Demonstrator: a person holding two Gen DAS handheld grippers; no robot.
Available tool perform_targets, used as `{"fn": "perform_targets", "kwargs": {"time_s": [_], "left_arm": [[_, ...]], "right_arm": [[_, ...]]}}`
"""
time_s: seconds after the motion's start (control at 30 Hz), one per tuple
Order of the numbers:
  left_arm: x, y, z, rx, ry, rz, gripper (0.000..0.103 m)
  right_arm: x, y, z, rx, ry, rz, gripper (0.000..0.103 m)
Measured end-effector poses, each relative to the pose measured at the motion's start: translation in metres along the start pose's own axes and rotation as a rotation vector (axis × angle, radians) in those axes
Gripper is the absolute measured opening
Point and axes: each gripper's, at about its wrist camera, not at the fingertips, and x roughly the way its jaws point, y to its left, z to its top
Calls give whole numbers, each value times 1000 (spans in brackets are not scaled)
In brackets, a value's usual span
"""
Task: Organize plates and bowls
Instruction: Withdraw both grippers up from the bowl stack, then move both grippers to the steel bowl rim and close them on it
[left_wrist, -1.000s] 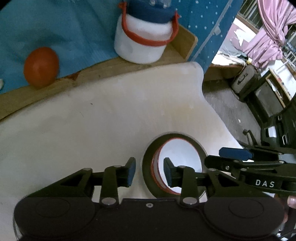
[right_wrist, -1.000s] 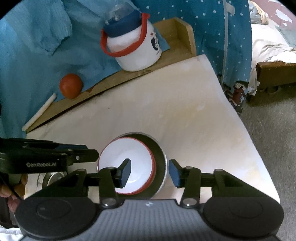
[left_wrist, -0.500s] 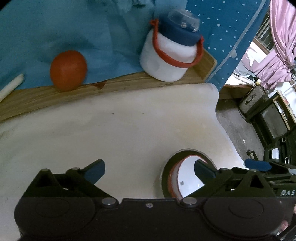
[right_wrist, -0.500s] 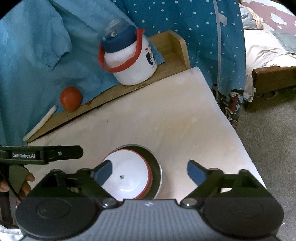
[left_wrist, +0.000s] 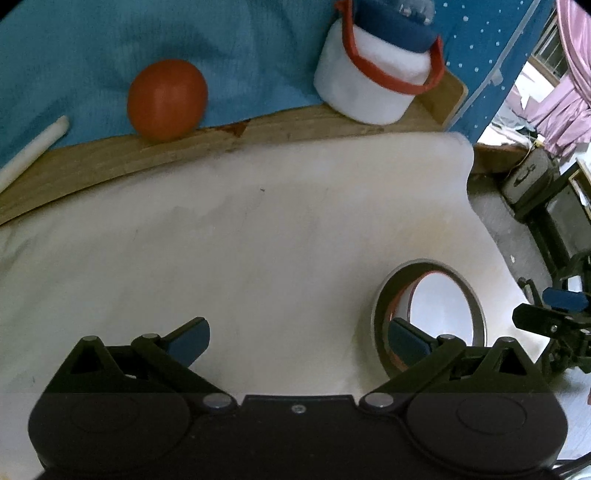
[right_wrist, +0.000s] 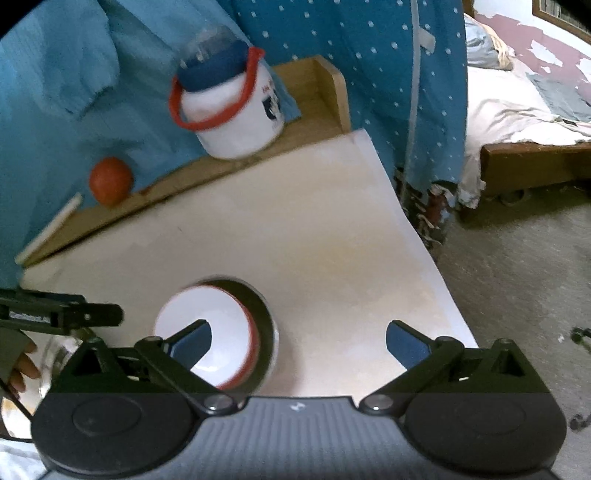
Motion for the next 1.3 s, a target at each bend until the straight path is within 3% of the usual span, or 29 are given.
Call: {"fn": "perform_targets", "kwargs": {"time_s": [0.43, 1.3], "left_arm": [[16, -7, -4, 47, 51, 42, 102], [38, -22, -1, 109, 91, 59, 102]], "right_arm": [[16, -8, -6, -2, 78, -85, 103], [36, -10, -7, -40, 162, -76, 103]]}}
